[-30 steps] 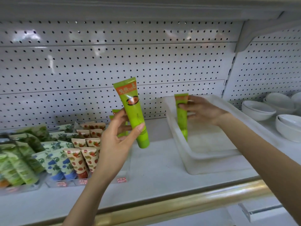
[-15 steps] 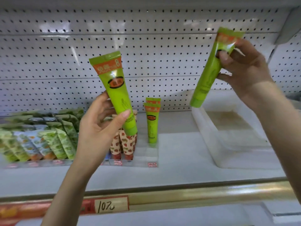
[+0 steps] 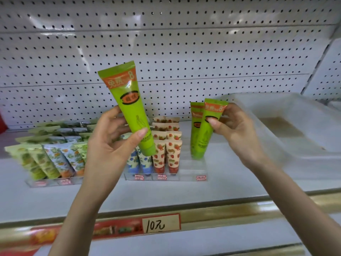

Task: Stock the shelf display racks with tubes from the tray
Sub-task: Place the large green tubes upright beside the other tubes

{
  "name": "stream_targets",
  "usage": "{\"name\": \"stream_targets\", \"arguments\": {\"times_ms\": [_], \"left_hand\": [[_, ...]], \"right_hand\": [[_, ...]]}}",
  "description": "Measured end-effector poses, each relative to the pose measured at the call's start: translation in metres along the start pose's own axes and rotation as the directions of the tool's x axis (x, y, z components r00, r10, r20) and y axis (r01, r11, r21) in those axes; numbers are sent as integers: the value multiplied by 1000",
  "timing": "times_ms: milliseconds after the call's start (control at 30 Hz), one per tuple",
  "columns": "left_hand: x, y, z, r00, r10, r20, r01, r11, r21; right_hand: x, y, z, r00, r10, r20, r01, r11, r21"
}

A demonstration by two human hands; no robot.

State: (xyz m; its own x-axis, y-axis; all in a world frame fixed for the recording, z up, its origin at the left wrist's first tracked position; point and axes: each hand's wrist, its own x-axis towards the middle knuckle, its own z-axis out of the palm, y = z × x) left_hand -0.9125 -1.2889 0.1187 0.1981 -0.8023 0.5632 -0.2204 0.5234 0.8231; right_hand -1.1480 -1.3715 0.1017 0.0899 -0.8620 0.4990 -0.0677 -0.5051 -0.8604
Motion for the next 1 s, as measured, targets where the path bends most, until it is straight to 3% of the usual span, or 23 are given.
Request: {"name": "stream_targets", "arguments": {"times_ms": [567, 733, 1000], "left_hand": [[-9, -16, -45, 998, -24, -64, 23, 1000, -5], [-13, -16, -47, 998, -34, -54, 33, 999, -17], [-18, -13, -41, 999, -36, 11, 36, 999, -36]], "right_hand": [[-8, 16, 18, 997, 71, -22, -74, 988, -137], [-15, 23, 20, 993, 114, 16, -111, 983, -149], [-19, 23, 19, 992, 122, -36, -126, 978, -169]]}}
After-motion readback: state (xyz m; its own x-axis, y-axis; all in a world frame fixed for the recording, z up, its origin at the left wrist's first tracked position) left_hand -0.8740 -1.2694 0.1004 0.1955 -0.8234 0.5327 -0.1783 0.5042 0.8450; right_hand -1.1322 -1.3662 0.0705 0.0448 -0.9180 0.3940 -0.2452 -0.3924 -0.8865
